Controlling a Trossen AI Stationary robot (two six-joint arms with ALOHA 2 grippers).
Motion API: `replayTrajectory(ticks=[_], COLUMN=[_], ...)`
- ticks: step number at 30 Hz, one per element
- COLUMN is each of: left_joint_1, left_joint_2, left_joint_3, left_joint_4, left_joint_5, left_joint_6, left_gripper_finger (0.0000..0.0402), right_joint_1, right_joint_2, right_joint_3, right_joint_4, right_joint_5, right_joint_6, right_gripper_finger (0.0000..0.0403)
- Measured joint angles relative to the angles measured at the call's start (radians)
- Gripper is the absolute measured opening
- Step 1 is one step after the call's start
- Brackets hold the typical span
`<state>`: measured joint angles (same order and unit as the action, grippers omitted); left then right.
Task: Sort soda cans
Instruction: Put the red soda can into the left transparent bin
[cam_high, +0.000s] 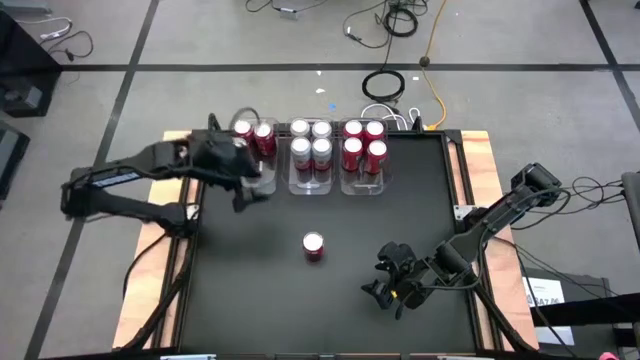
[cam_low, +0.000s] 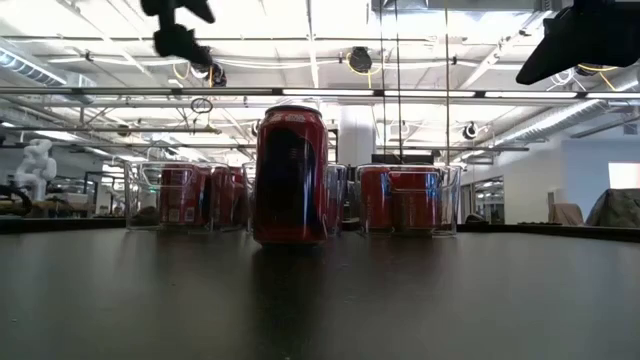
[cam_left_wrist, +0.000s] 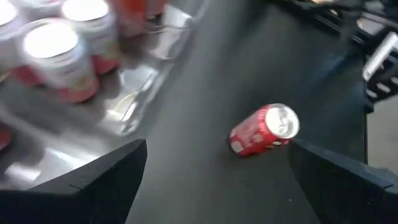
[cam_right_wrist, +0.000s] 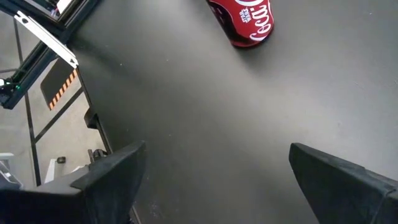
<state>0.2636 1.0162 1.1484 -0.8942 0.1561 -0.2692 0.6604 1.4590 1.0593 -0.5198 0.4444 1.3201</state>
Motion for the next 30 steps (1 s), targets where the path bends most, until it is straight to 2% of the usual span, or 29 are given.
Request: replayTrajectory(ticks=[5, 11, 19, 30], left_joint_1=[-0.188, -0.308, -0.38, -0.42], left_joint_2=[0.1, 0.25, 0.453, 0.614], left_joint_3=[0.0, 0.042, 0.16, 0.166], left_joint_4=[0.133, 0.202, 0.2, 0.204], left_joint_5=[-0.083, -0.11, -0.116, -0.131], left_joint_6=[0.013, 0.074, 0.178, 0.176], left_gripper_finger=[0.0398, 0.0398, 0.0398, 0.0398], right_joint_1=[0.001, 0.002, 0.003, 0.003], right_joint_2=[0.0, 0.0, 0.0, 0.0], right_joint_3=[0.0, 0.0, 0.0, 0.0], right_joint_4=[0.0, 0.0, -0.001, -0.001], right_joint_5=[0.0, 0.0, 0.0, 0.0], right_joint_6=[-0.004, -0.006, -0.03, -0.058], right_gripper_finger=[0.0386, 0.0386, 0.0386, 0.0386])
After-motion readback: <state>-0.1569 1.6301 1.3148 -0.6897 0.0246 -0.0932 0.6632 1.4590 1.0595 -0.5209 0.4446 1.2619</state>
